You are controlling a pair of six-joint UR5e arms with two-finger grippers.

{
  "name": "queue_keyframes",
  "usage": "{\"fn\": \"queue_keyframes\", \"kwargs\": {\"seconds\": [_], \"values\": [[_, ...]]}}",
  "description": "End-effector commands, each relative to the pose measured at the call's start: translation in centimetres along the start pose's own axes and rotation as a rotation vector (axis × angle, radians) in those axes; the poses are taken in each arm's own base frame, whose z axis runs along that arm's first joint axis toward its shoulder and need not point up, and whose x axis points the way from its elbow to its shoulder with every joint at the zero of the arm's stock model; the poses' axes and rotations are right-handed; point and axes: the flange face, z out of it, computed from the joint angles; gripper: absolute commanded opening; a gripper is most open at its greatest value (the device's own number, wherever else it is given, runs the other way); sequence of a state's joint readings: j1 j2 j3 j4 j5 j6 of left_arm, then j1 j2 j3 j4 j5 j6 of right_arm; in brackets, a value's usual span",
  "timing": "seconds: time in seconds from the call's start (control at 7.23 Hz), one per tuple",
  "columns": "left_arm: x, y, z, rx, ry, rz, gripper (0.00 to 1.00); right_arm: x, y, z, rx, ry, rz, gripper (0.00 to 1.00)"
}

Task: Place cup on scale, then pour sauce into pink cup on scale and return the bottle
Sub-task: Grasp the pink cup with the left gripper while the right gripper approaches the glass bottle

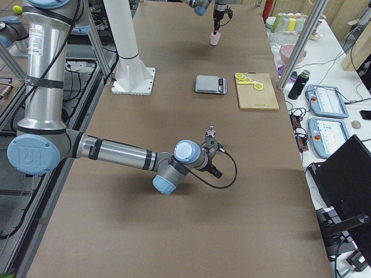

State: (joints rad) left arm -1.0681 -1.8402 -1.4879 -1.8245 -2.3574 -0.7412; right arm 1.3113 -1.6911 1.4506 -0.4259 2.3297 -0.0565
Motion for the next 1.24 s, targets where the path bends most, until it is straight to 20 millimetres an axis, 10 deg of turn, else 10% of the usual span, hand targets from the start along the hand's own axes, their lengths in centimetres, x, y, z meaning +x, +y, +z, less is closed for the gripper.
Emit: {"fn": "queue_keyframes", "kwargs": {"seconds": [0.0,1.11], "values": [[1.5,-0.3,-0.9,0.007,0.013,0.013,0.0,-0.2,-2.4,0.5,0.056,0.056,-0.063,1.0],[15.8,-0.5,-9.3,-0.023,0.004,-0.14,0.0,-3.8,-1.0,2.5,0.192,-0.047,0.08,1.0]]}}
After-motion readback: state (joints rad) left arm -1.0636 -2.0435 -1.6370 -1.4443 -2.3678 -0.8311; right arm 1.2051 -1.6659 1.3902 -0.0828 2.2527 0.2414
